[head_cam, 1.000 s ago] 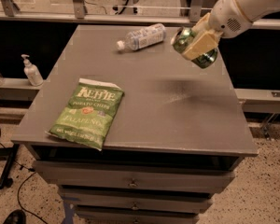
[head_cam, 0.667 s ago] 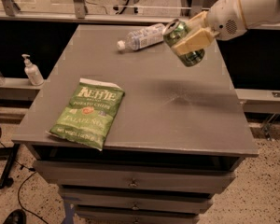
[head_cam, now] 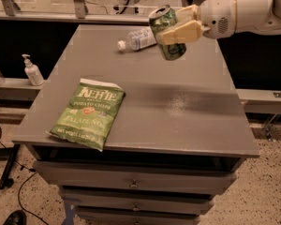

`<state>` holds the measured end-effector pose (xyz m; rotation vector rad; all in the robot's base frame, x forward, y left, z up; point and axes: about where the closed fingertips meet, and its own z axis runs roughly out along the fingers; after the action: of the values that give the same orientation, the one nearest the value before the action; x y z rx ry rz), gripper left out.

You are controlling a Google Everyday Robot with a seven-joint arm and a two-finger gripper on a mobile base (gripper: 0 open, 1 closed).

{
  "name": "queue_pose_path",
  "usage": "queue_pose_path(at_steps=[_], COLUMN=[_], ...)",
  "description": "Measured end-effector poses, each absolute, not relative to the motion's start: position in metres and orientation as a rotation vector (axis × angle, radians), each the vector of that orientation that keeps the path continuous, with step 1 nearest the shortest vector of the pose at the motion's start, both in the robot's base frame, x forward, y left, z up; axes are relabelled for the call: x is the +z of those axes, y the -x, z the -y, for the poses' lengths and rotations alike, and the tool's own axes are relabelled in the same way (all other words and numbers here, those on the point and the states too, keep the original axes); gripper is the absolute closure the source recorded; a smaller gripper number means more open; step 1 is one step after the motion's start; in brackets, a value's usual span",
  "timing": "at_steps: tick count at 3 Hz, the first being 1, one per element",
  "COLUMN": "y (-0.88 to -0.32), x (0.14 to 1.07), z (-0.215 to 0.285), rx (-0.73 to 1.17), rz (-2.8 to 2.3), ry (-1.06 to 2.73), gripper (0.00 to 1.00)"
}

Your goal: Place green can upright

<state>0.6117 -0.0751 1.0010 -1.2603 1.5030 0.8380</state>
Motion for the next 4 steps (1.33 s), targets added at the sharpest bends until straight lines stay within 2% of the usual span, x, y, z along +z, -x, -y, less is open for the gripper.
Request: queue_pose_path(at_steps=[2,4], y=[-0.611,-0.61], x=[0.994,0.953], z=[0.075,0.087], rx=[0.86,0.928], rz=[-1.466,-1.291], ry=[1.183,0.84], gripper=[1.0,1.0])
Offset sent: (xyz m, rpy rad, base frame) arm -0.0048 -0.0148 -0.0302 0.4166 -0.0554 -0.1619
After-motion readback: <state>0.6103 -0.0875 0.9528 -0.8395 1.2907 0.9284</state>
